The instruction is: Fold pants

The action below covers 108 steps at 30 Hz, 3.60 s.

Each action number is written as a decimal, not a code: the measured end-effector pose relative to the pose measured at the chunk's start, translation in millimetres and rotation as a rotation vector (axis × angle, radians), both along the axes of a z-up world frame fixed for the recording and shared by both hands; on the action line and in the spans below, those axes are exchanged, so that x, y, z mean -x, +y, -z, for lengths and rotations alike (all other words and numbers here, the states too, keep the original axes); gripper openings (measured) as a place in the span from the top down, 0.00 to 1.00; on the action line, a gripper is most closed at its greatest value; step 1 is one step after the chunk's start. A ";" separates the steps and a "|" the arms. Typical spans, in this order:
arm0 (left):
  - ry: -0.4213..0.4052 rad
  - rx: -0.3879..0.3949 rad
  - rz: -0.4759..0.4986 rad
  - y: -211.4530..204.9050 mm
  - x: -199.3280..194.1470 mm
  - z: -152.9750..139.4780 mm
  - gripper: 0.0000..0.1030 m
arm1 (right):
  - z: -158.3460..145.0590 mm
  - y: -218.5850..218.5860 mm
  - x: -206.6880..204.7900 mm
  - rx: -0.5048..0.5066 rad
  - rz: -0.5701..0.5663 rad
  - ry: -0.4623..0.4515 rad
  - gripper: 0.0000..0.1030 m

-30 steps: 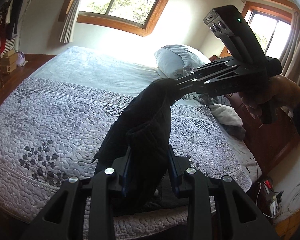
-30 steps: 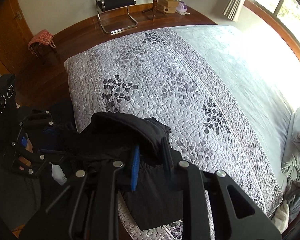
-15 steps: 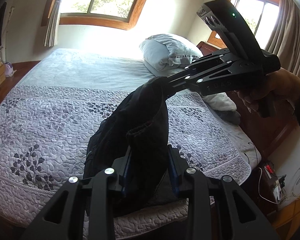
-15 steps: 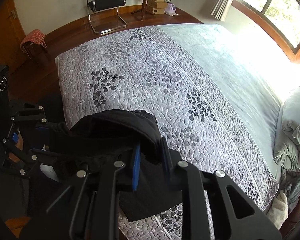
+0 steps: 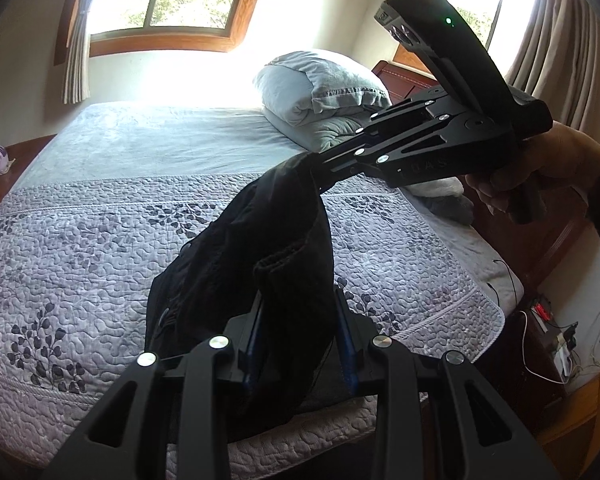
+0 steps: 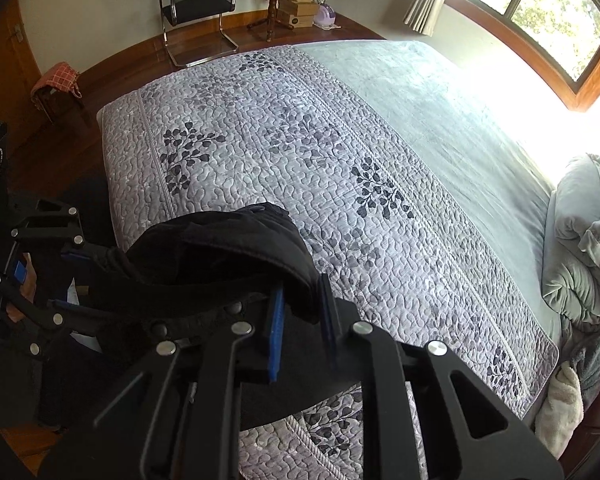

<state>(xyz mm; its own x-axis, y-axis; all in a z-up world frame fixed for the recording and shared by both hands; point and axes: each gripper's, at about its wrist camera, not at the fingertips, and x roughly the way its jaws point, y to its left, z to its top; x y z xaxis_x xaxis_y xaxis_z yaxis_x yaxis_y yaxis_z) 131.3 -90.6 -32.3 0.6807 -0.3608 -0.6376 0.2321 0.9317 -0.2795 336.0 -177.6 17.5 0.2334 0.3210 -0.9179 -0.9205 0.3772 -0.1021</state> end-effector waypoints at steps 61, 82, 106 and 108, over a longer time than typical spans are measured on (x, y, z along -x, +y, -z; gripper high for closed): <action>0.316 -0.128 0.165 -162.1 -75.7 190.2 0.65 | 224.2 -170.7 -71.2 -0.092 0.239 0.246 0.91; 0.234 0.295 0.126 0.0 -56.9 143.7 0.09 | 208.3 -184.0 -30.8 -0.622 0.625 0.467 0.54; 0.317 0.217 0.051 49.4 -74.0 184.4 0.07 | 260.9 -205.6 74.2 -0.466 0.832 0.417 0.98; 0.322 0.204 0.060 48.4 -74.7 184.1 0.07 | 257.8 -205.6 75.4 -0.464 0.839 0.421 0.97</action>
<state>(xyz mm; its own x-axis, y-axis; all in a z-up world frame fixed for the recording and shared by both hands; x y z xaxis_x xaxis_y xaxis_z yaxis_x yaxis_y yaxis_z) 206.0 -42.2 -216.5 0.4314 -0.5351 -0.7263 0.1545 0.8370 -0.5249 260.6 -383.2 -240.4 0.2343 0.5455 -0.8047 -0.2730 0.8314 0.4841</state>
